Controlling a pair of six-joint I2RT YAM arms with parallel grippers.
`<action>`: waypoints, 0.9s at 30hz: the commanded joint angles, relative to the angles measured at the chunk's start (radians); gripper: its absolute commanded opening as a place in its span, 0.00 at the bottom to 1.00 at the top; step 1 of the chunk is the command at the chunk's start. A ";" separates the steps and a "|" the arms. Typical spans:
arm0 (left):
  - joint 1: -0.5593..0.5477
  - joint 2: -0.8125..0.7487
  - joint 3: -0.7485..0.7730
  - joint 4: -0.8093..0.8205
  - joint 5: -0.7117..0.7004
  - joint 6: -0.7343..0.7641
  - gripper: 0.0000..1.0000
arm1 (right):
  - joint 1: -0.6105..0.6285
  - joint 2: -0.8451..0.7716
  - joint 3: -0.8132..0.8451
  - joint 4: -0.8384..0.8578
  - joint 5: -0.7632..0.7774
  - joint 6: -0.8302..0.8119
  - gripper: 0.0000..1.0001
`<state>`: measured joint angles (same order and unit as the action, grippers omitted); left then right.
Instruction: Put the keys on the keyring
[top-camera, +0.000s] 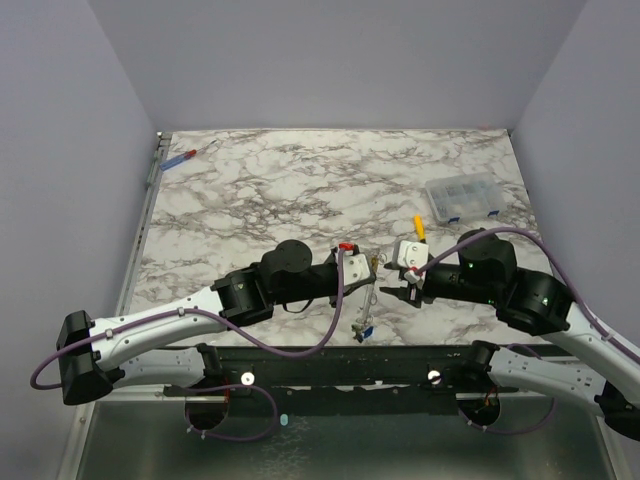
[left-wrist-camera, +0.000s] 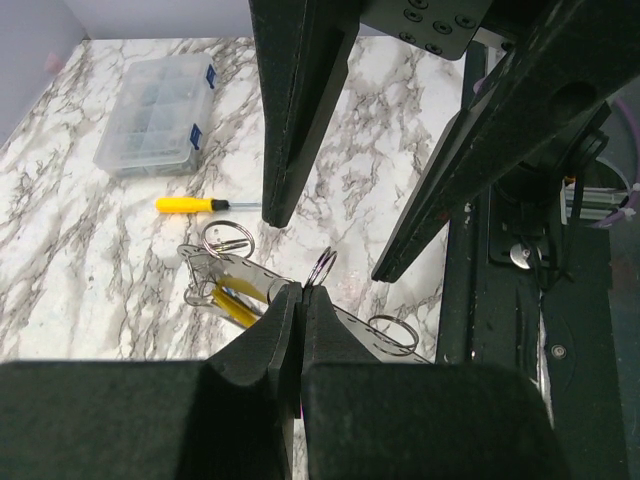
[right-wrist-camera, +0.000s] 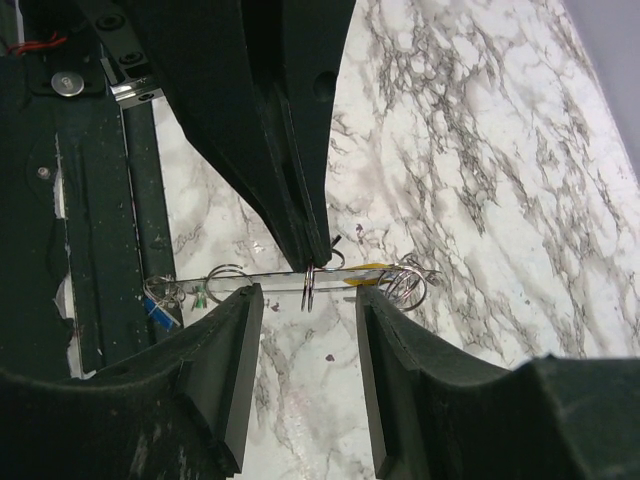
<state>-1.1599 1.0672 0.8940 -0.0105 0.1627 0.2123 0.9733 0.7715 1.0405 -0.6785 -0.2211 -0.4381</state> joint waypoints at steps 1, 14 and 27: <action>0.000 -0.020 0.025 0.012 -0.029 0.016 0.00 | 0.002 -0.014 -0.017 0.048 0.021 -0.003 0.50; 0.001 -0.033 0.017 0.012 -0.039 0.012 0.00 | 0.002 0.016 0.005 0.004 0.001 -0.038 0.45; 0.001 -0.036 0.013 0.012 -0.030 0.010 0.00 | 0.002 0.055 0.010 0.012 -0.002 -0.042 0.36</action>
<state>-1.1599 1.0637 0.8940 -0.0330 0.1410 0.2214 0.9733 0.8196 1.0359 -0.6601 -0.2218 -0.4732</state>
